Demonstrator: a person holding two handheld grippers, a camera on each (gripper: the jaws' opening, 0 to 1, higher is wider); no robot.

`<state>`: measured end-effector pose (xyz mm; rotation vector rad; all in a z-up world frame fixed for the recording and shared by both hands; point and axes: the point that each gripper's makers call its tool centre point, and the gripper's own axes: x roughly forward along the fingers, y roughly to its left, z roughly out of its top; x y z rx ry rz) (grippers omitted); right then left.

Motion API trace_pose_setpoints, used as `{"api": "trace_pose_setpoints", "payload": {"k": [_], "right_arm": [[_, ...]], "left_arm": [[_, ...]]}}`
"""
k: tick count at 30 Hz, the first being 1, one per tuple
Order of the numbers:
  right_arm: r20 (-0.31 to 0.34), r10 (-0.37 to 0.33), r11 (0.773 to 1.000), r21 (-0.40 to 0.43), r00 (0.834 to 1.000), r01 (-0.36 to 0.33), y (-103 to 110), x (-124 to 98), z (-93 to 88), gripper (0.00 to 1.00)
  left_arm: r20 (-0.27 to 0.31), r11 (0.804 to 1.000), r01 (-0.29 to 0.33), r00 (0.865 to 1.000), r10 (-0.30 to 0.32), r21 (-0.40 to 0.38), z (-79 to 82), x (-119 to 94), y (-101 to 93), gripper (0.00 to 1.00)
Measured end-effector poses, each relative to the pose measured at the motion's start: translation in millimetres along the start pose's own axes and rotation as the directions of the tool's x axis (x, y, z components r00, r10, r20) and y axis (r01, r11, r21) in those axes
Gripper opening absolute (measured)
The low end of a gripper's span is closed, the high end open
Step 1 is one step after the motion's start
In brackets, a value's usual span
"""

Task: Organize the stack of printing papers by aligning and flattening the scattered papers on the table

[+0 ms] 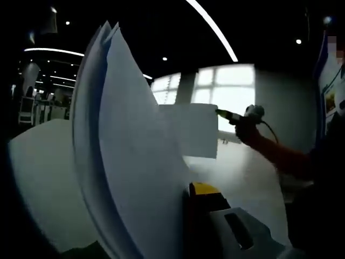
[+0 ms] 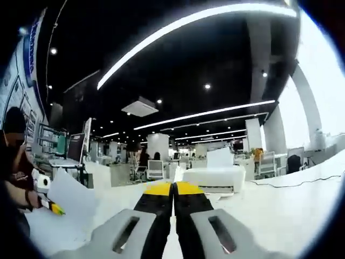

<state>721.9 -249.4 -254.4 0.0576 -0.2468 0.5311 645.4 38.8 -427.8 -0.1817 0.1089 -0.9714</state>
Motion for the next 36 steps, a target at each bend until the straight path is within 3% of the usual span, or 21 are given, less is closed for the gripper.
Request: {"api": "trace_pose_setpoints", "payload": {"k": [8, 14, 17, 20, 23, 24, 27, 29, 33, 36], "right_arm": [[0.071, 0.089, 0.995, -0.06, 0.993, -0.085, 47, -5, 53.1, 0.0], [0.03, 0.04, 0.983, -0.182, 0.999, -0.034, 55, -11, 78.1, 0.0], [0.013, 0.048, 0.962, -0.269, 0.999, -0.042, 63, -15, 92.3, 0.0], [-0.015, 0.057, 0.917, -0.395, 0.998, -0.059, 76, -19, 107.4, 0.0], [-0.04, 0.116, 0.891, -0.438, 0.992, -0.122, 95, -21, 121.1, 0.0], [-0.053, 0.139, 0.885, -0.441, 0.989, -0.148, 99, -22, 124.7, 0.0], [-0.043, 0.303, 0.881, -0.369, 0.952, -0.297, 122, -30, 142.7, 0.0], [-0.04, 0.335, 0.882, -0.337, 0.941, -0.329, 124, -35, 151.5, 0.0], [-0.024, 0.403, 0.862, -0.328, 0.915, -0.388, 129, -49, 170.4, 0.0], [-0.014, 0.413, 0.864, -0.31, 0.911, -0.396, 126, -53, 179.2, 0.0]], "left_arm": [[0.004, 1.0, 0.003, 1.0, -0.003, -0.002, 0.6, -1, 0.4, 0.12], [0.006, 1.0, 0.0, 1.0, 0.0, 0.0, 0.9, -1, 1.5, 0.14], [0.004, 1.0, 0.001, 1.0, -0.001, -0.002, 0.6, -1, 0.9, 0.14], [0.003, 1.0, 0.0, 1.0, 0.0, -0.001, 0.4, 0, 0.7, 0.14], [0.003, 1.0, -0.001, 1.0, 0.001, 0.0, 0.4, 0, 0.5, 0.14], [0.004, 1.0, -0.001, 1.0, 0.001, 0.0, 0.4, 0, 0.5, 0.14], [0.005, 1.0, -0.003, 1.0, 0.003, 0.001, 0.6, 0, 0.5, 0.14], [0.007, 1.0, -0.004, 1.0, 0.004, 0.001, 0.8, -1, 0.5, 0.14], [0.007, 1.0, -0.003, 1.0, 0.003, 0.001, 0.8, 0, 0.1, 0.14], [-0.001, 1.0, -0.003, 1.0, 0.003, 0.001, -0.5, 0, -0.3, 0.14]]}}
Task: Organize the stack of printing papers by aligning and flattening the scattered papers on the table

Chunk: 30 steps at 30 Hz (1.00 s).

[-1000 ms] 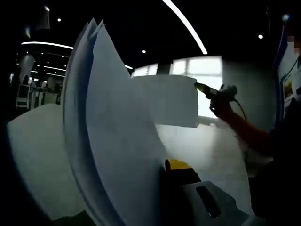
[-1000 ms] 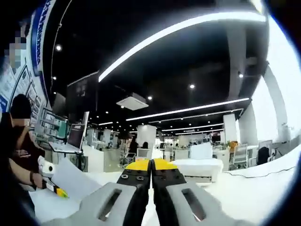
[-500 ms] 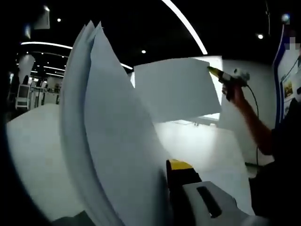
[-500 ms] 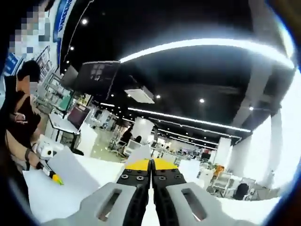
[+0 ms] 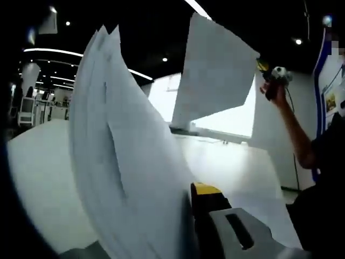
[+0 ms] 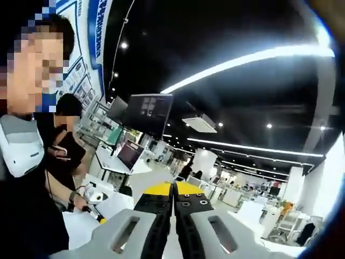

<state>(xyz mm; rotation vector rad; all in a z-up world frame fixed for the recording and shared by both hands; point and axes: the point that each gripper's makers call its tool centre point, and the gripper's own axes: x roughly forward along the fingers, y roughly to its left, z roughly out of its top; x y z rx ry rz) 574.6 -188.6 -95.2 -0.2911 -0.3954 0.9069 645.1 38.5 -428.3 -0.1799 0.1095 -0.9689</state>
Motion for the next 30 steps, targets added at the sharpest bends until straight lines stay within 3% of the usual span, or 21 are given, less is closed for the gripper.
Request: {"api": "trace_pose_setpoints", "payload": {"k": [6, 10, 13, 20, 24, 30], "right_arm": [[0.004, 0.011, 1.0, 0.016, 1.0, -0.011, 2, -4, 1.8, 0.0], [0.029, 0.09, 0.995, -0.036, 0.996, -0.089, 19, -6, 14.4, 0.0], [0.031, 0.11, 0.993, -0.039, 0.993, -0.109, 26, -4, 19.7, 0.0], [-0.034, 0.165, 0.985, -0.051, 0.986, -0.167, 29, 7, 10.9, 0.0], [-0.104, 0.218, 0.974, -0.041, 0.97, -0.223, 35, 20, -8.7, 0.0], [-0.258, 0.331, 0.937, -0.022, 0.907, -0.348, 54, 38, -55.7, 0.0]], "left_arm": [[-0.02, 1.0, -0.005, 1.0, 0.005, 0.015, -3.2, 1, -0.9, 0.1], [-0.013, 1.0, -0.004, 1.0, 0.004, 0.01, -2.0, 1, -0.5, 0.1], [-0.014, 1.0, -0.004, 1.0, 0.005, 0.015, -2.3, 1, -0.5, 0.1], [0.044, 0.999, -0.007, 0.999, 0.008, -0.032, 8.4, -4, 3.7, 0.07], [0.074, 0.998, -0.005, 0.997, 0.01, -0.067, 13.9, -9, 16.8, 0.07], [0.098, 0.996, -0.003, 0.995, 0.011, -0.087, 18.3, -10, 9.2, 0.06]]}}
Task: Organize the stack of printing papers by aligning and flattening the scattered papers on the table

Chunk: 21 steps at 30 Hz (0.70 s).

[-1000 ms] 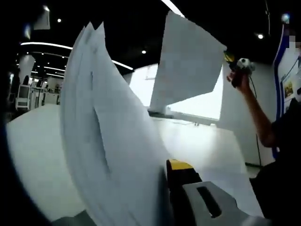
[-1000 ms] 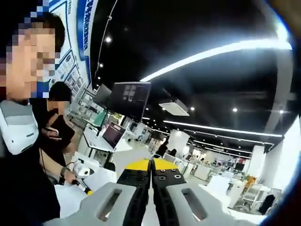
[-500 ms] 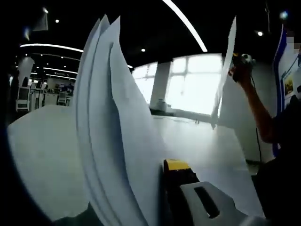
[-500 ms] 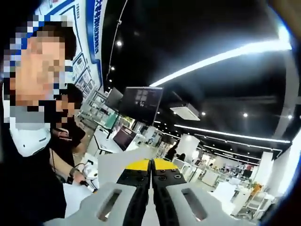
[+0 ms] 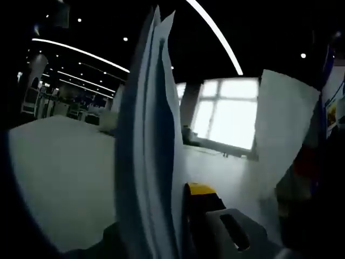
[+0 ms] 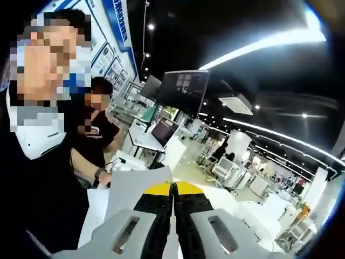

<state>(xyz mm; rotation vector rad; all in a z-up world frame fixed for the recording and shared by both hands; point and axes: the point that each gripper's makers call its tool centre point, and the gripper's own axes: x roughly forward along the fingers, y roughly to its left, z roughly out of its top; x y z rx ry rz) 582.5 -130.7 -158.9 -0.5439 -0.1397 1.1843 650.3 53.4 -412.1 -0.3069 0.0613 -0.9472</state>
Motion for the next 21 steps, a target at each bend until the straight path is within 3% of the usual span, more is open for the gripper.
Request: {"api": "trace_pose_setpoints", "payload": {"k": [4, 7, 12, 17, 21], "right_arm": [[-0.082, 0.063, 0.998, 0.009, 0.995, -0.063, -1, 19, -20.5, 0.0], [-0.163, 0.099, 0.995, 0.01, 0.982, -0.098, -5, 32, -36.5, 0.0], [-0.319, 0.145, 0.988, 0.001, 0.937, -0.153, -13, 59, -65.6, 0.0], [-0.464, 0.152, 0.977, -0.061, 0.873, -0.202, -24, 85, -95.8, 0.0], [-0.488, 0.161, 0.972, -0.072, 0.858, -0.224, -26, 104, -103.3, 0.0]], "left_arm": [[0.033, 1.0, 0.009, 0.999, -0.008, -0.029, 5.6, -2, -1.5, 0.06], [0.062, 0.999, 0.011, 0.998, -0.007, -0.05, 10.2, -3, -1.5, 0.06], [0.074, 0.998, 0.013, 0.997, -0.009, -0.054, 11.8, -3, -3.8, 0.06], [0.074, 0.999, 0.028, 0.997, -0.025, -0.044, 11.6, -2, -7.2, 0.06], [0.075, 0.998, 0.036, 0.997, -0.032, -0.043, 11.8, -1, -8.2, 0.06]]}}
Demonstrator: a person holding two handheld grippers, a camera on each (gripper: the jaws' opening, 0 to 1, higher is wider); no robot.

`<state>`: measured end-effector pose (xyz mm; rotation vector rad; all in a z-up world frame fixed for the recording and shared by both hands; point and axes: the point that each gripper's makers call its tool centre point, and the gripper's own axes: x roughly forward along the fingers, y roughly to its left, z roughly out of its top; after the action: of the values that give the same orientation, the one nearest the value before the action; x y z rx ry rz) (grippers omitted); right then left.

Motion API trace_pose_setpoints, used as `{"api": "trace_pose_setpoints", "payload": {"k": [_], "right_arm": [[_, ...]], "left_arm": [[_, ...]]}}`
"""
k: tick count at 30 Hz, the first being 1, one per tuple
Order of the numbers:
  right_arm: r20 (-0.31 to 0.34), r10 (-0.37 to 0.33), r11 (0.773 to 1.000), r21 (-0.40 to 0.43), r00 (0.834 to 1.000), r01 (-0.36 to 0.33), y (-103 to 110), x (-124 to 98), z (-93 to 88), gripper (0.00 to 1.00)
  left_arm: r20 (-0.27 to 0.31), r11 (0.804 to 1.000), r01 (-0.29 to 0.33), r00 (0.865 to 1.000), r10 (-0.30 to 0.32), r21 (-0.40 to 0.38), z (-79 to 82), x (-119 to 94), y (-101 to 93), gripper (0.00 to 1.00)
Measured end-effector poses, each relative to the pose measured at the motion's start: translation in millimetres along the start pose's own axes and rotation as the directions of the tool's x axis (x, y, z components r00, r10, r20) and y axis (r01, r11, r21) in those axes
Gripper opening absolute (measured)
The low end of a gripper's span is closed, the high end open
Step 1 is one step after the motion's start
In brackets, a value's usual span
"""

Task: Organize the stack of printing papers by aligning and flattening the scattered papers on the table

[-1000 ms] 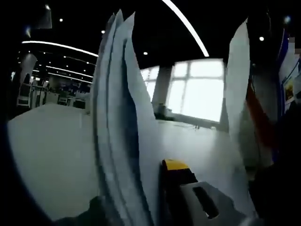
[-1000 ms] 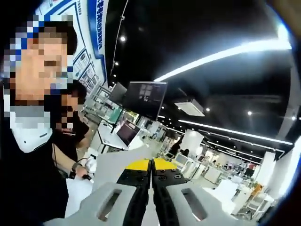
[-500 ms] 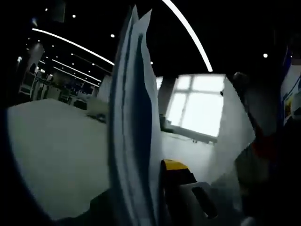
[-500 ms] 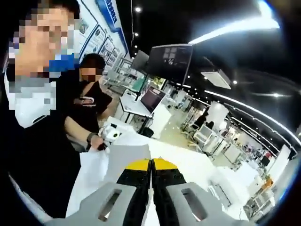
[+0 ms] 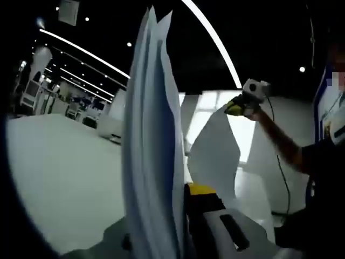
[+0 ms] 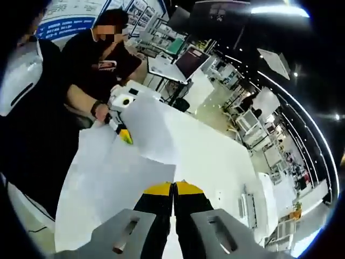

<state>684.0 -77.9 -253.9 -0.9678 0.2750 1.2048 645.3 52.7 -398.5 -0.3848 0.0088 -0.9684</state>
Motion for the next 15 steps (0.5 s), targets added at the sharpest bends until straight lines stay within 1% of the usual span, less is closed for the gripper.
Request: {"api": "trace_pose_setpoints", "payload": {"k": [3, 7, 8, 11, 14, 15], "right_arm": [[-0.011, 0.004, 0.998, -0.059, 1.0, -0.005, -2, 17, 5.9, 0.0], [0.037, 0.032, 0.996, -0.082, 0.999, -0.029, 8, 38, 24.6, 0.0], [0.039, 0.033, 0.996, -0.086, 0.999, -0.029, 10, 43, 27.4, 0.0], [0.047, 0.04, 0.993, -0.113, 0.998, -0.035, 16, 58, 34.1, 0.0], [0.052, 0.055, 0.992, -0.119, 0.997, -0.048, 20, 74, 38.1, 0.0], [0.052, 0.057, 0.992, -0.118, 0.997, -0.05, 20, 75, 38.3, 0.0]], "left_arm": [[-0.008, 1.0, 0.003, 1.0, -0.003, 0.011, -1.5, 1, -1.2, 0.06], [-0.01, 1.0, 0.007, 1.0, -0.007, 0.012, -1.4, 1, -1.4, 0.06], [-0.008, 1.0, 0.006, 1.0, -0.006, 0.012, -1.1, 1, -1.3, 0.06], [-0.007, 1.0, 0.008, 1.0, -0.008, 0.008, -0.8, 0, -1.4, 0.07], [-0.013, 1.0, 0.014, 1.0, -0.013, 0.014, -1.6, 1, -2.3, 0.08], [-0.013, 1.0, 0.014, 1.0, -0.014, 0.015, -1.8, 1, -2.4, 0.09]]}}
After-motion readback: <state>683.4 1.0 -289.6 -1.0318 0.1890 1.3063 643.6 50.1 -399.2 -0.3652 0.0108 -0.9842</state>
